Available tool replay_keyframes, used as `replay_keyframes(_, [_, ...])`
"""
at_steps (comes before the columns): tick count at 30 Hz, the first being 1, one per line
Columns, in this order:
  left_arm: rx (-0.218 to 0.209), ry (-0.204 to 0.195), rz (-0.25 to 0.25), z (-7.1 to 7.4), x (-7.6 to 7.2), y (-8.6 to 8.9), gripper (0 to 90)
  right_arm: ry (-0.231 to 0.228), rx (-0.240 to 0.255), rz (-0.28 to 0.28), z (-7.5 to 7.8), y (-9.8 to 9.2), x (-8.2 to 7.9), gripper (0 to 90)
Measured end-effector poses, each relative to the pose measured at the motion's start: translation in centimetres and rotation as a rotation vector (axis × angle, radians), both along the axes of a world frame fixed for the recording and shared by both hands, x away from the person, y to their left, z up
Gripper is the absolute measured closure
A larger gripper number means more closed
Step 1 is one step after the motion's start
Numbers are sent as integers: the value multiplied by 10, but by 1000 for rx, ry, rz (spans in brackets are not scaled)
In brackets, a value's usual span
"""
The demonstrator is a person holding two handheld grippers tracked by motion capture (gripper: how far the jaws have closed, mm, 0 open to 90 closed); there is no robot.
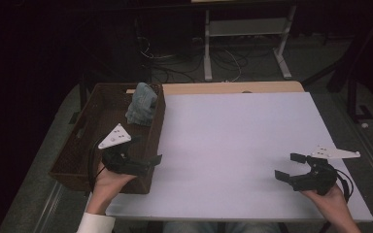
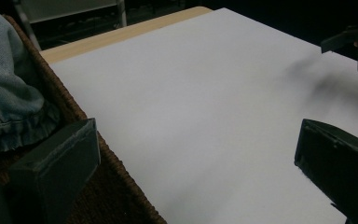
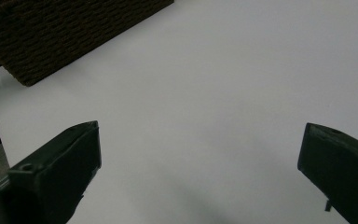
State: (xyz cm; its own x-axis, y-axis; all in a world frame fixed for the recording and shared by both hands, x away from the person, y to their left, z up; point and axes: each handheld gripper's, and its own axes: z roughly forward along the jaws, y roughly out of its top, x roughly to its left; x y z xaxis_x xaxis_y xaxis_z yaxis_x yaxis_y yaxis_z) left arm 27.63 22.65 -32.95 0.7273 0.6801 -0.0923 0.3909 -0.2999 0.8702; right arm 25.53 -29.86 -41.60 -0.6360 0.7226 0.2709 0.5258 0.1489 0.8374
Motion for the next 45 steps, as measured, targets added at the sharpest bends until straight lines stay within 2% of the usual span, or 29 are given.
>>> replay_keyframes(19, [3, 5, -4, 1, 0, 1, 0, 4, -12, 21, 1, 5, -3, 0])
replay_keyframes(28, [-10, -4, 0, 8, 0, 3, 0, 1, -16, 17, 1, 4, -3, 0])
replay_keyframes(34, [4, 4, 1, 12, 3, 3, 0, 1, -20, 21, 1, 5, -3, 0])
replay_keyframes(39, [17, 0, -20, 17, 10, 2, 0, 2, -30, 20, 1, 5, -2, 0])
replay_keyframes(45, [19, -1, -12, 23, 15, 5, 0, 2, -31, 17, 0, 5, -1, 0])
